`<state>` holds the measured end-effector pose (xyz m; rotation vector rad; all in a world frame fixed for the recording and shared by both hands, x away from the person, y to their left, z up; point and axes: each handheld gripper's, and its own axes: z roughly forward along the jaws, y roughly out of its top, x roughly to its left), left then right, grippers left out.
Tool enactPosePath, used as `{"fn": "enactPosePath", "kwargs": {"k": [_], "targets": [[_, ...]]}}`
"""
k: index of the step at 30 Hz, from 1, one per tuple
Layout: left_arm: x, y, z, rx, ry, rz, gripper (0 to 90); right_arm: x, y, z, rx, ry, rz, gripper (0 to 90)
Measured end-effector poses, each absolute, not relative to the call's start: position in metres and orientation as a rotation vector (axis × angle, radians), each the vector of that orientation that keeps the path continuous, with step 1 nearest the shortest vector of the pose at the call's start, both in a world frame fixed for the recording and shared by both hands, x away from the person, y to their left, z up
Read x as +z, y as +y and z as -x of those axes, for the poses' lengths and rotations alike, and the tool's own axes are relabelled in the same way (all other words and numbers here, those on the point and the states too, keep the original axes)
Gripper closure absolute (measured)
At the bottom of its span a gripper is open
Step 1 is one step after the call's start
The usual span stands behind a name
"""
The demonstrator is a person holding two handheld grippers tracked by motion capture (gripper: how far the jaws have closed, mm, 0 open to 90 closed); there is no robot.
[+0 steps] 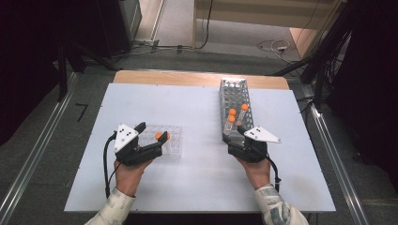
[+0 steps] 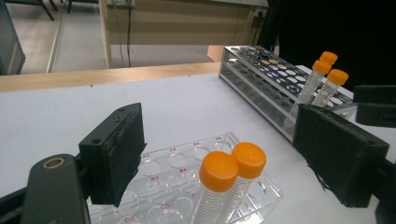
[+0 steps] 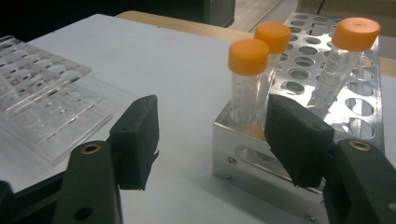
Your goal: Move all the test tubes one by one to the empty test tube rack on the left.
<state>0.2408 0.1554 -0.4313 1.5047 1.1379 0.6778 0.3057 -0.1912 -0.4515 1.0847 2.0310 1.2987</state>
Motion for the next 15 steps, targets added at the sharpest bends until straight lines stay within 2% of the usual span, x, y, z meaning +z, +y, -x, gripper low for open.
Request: {"fn": "enactPosePath", "kwargs": {"k": [9,15], "targets": [[-0.431,0.155,-0.241,0.688,1.136,-1.514,16.4,-0.457,-0.189,-0.326,1.267,1.976,-1.132,50.6],[-0.431,0.155,-0.241,0.693,1.135,-1.515,16.4,-0.458,-0.186,-0.332,1.266,1.971,-1.138,55.9]]}}
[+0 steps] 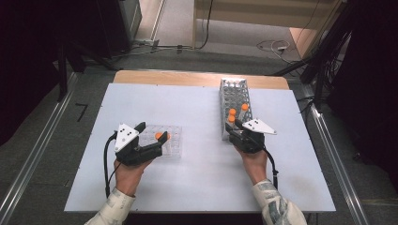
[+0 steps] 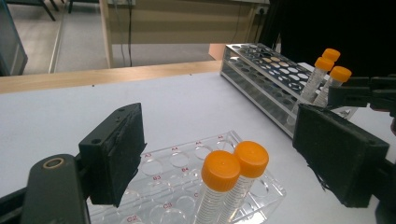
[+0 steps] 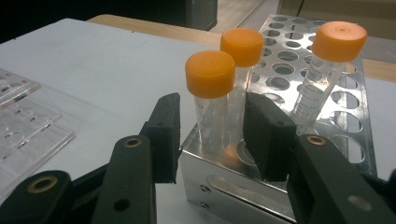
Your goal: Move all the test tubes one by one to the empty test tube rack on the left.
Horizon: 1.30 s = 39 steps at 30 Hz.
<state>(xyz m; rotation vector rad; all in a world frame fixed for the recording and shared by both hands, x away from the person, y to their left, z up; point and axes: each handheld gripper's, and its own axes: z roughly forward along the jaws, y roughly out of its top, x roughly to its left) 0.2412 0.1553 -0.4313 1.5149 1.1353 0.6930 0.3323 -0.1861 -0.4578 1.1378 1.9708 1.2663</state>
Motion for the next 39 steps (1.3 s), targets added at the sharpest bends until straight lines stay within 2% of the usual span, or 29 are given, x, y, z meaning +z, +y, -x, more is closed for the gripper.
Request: {"fn": "enactPosePath", "kwargs": {"k": [16,24,39], "targets": [[-0.43,0.155,-0.24,0.704,1.137,-1.517,16.5,-0.463,-0.183,-0.34,1.238,1.975,-1.143,70.8],[-0.43,0.156,-0.24,0.709,1.138,-1.511,16.5,-0.456,-0.187,-0.338,1.272,1.952,-1.151,71.6],[-0.427,0.155,-0.237,0.715,1.128,-1.501,16.5,-0.409,-0.194,-0.312,1.39,1.852,-1.054,71.9]]}}
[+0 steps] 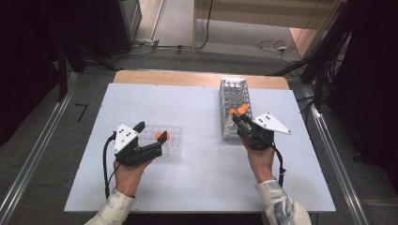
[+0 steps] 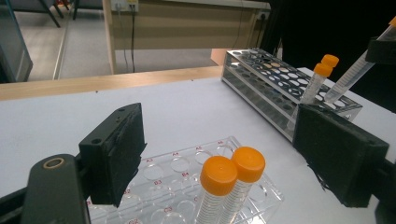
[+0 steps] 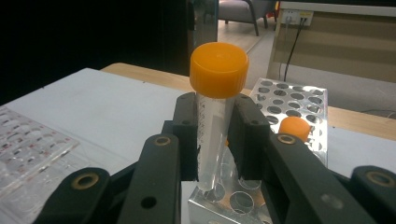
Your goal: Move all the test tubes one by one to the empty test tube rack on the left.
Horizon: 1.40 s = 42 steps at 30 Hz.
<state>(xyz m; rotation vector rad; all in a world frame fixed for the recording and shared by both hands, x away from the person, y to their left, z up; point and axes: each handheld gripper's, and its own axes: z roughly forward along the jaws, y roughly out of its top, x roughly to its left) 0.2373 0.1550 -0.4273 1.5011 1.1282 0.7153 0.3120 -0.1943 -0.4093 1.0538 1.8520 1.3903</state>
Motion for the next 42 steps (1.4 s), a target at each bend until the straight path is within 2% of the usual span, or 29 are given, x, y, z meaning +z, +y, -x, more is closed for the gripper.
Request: {"fn": "enactPosePath", "kwargs": {"k": [18,42], "targets": [[-0.42,0.149,-0.231,0.694,1.089,-1.487,16.8,-0.418,-0.189,-0.281,1.403,2.007,-0.98,72.2],[-0.424,0.107,-0.219,0.599,0.954,-1.6,18.9,-0.444,-0.143,-0.256,1.372,2.233,-0.843,72.2]]}}
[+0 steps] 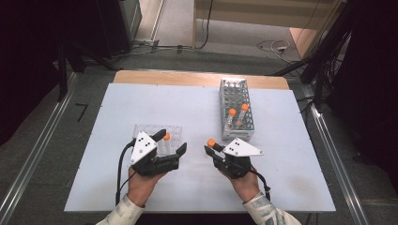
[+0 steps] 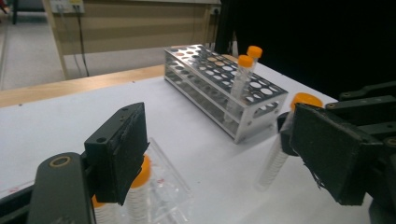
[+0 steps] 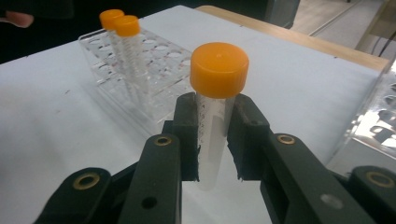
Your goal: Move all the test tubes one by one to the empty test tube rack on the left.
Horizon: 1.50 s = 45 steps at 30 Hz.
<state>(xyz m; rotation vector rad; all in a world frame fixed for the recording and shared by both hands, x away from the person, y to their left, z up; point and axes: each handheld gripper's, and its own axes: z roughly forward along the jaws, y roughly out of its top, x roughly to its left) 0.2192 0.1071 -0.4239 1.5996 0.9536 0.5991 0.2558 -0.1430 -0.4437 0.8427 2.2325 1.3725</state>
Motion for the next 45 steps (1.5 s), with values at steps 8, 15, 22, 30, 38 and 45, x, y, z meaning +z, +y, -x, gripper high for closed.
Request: {"fn": "enactPosePath", "kwargs": {"k": [8,15,22,30,38,45], "targets": [[-0.431,0.086,-0.215,0.539,0.888,-1.672,21.7,-0.449,-0.128,-0.249,1.363,2.29,-0.797,72.2],[-0.437,0.078,-0.213,0.5,0.846,-1.707,34.7,-0.453,-0.119,-0.243,1.363,2.33,-0.759,72.2],[-0.44,0.074,-0.212,0.499,0.818,-1.738,53.8,-0.454,-0.115,-0.241,1.373,2.356,-0.748,72.2],[-0.442,0.074,-0.212,0.495,0.819,-1.744,65.5,-0.455,-0.114,-0.24,1.37,2.362,-0.748,72.2],[-0.443,0.075,-0.212,0.494,0.821,-1.742,69.2,-0.455,-0.114,-0.24,1.371,2.362,-0.744,72.2],[-0.437,0.08,-0.212,0.478,0.836,-1.735,69.9,-0.453,-0.115,-0.24,1.401,2.374,-0.729,59.9]]}}
